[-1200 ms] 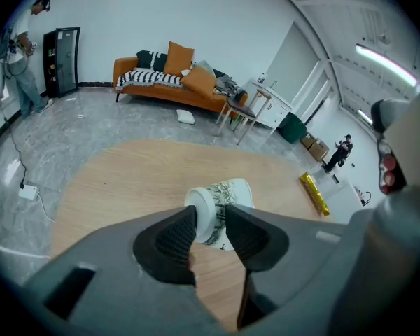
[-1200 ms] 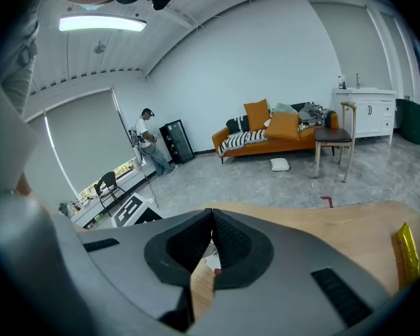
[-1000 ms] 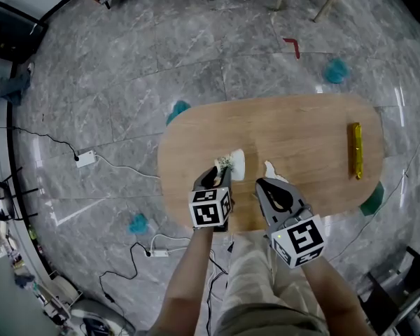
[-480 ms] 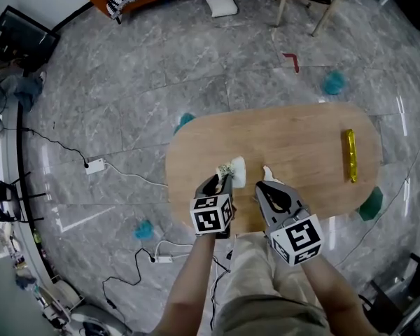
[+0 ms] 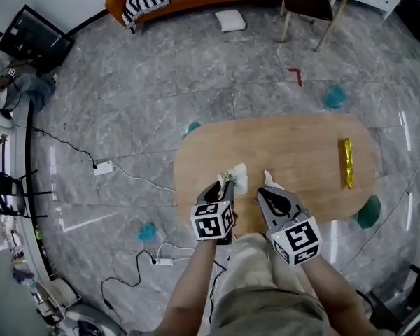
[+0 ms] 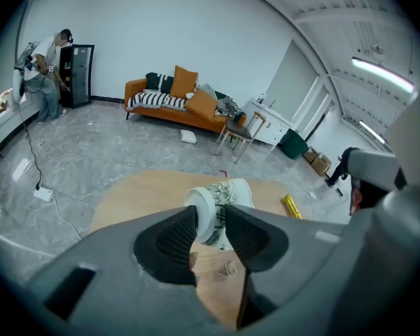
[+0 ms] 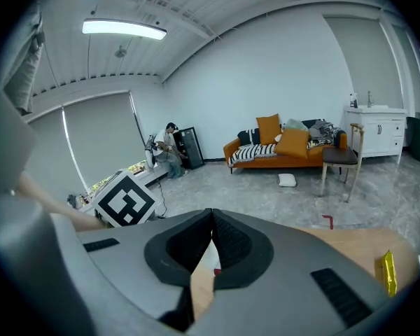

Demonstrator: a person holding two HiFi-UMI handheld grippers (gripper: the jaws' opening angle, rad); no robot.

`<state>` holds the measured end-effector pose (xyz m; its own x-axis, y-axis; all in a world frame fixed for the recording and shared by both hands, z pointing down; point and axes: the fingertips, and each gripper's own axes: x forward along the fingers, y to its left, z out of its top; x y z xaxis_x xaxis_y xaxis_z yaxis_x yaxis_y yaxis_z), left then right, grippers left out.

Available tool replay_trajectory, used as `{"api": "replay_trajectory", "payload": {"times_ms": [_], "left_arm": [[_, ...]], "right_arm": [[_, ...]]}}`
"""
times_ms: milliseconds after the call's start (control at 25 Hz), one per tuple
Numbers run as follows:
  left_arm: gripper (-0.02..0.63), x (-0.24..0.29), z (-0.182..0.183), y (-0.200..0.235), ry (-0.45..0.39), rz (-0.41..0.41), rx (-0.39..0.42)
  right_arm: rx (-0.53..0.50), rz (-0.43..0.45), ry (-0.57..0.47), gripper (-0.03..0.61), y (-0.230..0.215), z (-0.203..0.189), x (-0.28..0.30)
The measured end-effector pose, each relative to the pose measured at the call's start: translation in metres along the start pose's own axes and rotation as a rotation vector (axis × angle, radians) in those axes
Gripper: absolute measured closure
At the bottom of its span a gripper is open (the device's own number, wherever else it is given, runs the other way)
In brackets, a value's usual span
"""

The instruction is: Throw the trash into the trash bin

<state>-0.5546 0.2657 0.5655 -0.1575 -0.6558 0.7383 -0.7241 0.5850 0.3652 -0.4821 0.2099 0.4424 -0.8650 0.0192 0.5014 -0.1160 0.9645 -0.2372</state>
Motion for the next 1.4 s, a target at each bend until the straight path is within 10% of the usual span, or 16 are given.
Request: {"api": "replay_trajectory", "payload": {"times_ms": [1400], "left_arm": [[0.474,-0.13,0.066,-0.078,-0.186,-0.127,0.095]], "right_arm": [[-0.098,-0.013,-0.156,0.569,0.027,0.085,-0.091]]}}
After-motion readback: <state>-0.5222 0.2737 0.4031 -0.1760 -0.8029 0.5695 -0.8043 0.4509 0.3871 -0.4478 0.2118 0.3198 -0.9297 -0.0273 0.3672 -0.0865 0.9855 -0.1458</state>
